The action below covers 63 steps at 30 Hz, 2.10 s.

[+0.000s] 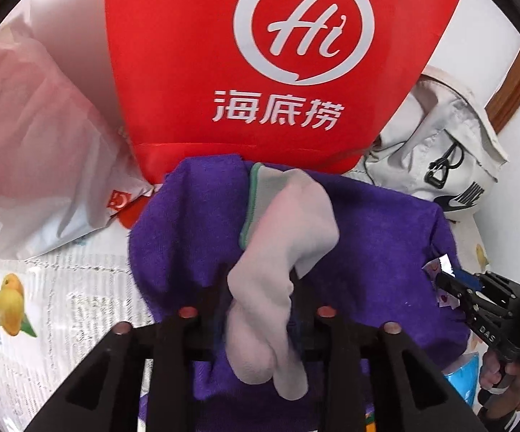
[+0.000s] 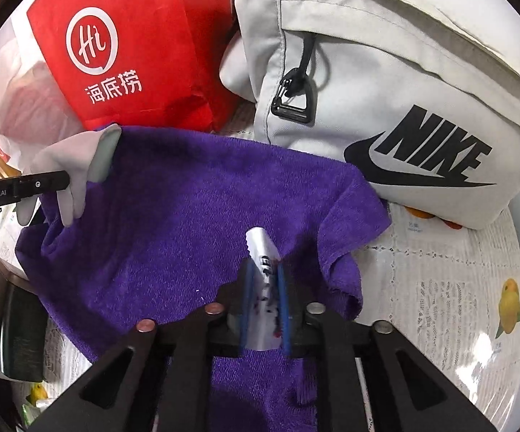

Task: Organize soft objects
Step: 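Carry sock and sachet onto the purple towel and open both tools, then grasp the white sponge block with the left tool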

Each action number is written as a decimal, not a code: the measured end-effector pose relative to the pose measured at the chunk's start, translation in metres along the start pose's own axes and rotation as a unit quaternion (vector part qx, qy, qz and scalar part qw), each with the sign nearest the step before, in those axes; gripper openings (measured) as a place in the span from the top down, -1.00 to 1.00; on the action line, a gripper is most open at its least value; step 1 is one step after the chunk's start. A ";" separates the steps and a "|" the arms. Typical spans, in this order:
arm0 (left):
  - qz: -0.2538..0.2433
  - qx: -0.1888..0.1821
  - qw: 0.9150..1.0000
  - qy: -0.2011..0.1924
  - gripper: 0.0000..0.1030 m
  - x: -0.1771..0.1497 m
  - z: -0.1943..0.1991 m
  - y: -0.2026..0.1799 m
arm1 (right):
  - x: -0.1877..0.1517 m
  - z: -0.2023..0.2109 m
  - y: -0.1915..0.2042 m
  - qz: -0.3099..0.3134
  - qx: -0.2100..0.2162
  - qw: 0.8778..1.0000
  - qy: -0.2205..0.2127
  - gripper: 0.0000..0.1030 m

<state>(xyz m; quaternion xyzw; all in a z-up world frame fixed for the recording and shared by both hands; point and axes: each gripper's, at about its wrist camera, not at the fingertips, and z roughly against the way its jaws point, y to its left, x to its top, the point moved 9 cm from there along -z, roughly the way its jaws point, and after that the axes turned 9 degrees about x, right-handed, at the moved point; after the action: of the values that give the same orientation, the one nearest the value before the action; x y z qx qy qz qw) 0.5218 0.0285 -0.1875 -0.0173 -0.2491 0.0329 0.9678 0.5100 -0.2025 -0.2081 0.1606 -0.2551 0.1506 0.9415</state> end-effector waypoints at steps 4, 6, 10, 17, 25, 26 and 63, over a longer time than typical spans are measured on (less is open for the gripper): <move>0.014 -0.007 1.000 0.002 -0.31 -0.006 0.012 0.010 | -0.003 0.004 0.006 0.003 0.005 1.000 -0.007 -0.04; 0.014 0.006 1.000 -0.015 -0.37 -0.007 0.023 0.015 | -0.006 0.011 0.008 0.007 0.003 1.000 -0.011 -0.04; 0.008 0.050 0.999 -0.013 -0.42 -0.013 0.039 0.020 | -0.011 0.021 0.012 -0.001 0.006 1.000 -0.013 -0.04; 0.010 0.038 0.998 -0.049 -0.42 -0.025 0.080 0.026 | -0.018 0.054 0.026 -0.002 0.009 1.000 -0.023 -0.04; 0.007 0.072 0.993 -0.097 -0.42 -0.053 0.140 0.033 | -0.035 0.098 0.047 -0.004 0.012 0.999 -0.044 -0.16; 0.010 0.081 0.992 -0.094 -0.42 -0.061 0.146 0.036 | -0.038 0.104 0.051 -0.003 0.009 0.999 -0.050 -0.23; 0.099 0.115 0.988 0.021 0.27 -0.242 0.093 0.084 | -0.225 0.141 0.122 -0.015 0.044 0.999 -0.019 -0.28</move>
<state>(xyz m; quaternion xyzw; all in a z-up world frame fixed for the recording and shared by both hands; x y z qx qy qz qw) 0.2612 0.0967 -0.2270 0.0693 -0.2206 0.1565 0.9602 0.2191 -0.1908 -0.1837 0.2082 -0.2635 0.1446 0.9307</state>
